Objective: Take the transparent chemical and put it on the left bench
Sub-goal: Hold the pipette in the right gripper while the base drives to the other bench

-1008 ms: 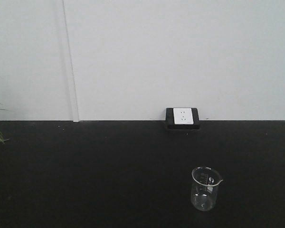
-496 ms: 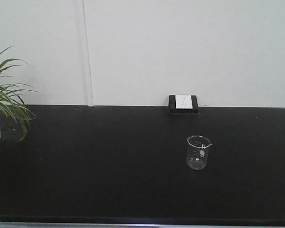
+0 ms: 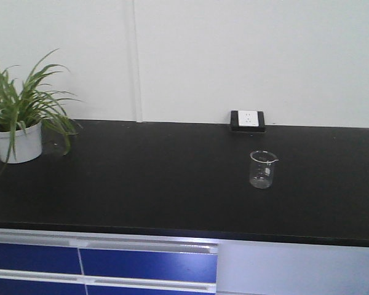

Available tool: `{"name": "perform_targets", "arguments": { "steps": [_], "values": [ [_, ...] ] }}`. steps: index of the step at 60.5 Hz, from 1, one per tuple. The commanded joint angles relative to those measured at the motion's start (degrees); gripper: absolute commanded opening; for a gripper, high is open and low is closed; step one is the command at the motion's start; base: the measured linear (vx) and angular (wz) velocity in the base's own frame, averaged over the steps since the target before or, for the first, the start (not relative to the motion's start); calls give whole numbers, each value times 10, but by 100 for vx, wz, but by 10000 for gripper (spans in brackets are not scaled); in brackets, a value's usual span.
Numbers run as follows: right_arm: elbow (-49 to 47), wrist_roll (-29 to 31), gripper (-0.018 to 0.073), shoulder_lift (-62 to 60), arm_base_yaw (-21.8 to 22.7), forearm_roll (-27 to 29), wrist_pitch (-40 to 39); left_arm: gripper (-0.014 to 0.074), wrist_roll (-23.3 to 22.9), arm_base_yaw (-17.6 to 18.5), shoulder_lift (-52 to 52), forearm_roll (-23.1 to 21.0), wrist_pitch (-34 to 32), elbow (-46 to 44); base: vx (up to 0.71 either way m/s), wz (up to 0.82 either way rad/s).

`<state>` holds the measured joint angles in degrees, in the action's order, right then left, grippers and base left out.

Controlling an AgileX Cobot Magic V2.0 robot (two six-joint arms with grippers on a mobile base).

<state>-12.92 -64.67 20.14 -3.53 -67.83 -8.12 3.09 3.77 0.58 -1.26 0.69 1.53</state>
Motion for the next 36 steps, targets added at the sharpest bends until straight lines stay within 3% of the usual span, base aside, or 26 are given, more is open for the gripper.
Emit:
{"name": "perform_targets", "arguments": {
  "steps": [1, 14, 36],
  "values": [
    [-16, 1, -8, 3, 3, 0, -16, -4, -4, 1, 11, 0, -45, 9, -28, 34],
    [-16, 1, -8, 3, 3, 0, -20, -4, -4, 1, 11, 0, -45, 9, -24, 51],
    [-16, 1, -8, 3, 3, 0, -18, -4, -4, 1, 11, 0, -45, 9, -15, 75]
  ]
}}
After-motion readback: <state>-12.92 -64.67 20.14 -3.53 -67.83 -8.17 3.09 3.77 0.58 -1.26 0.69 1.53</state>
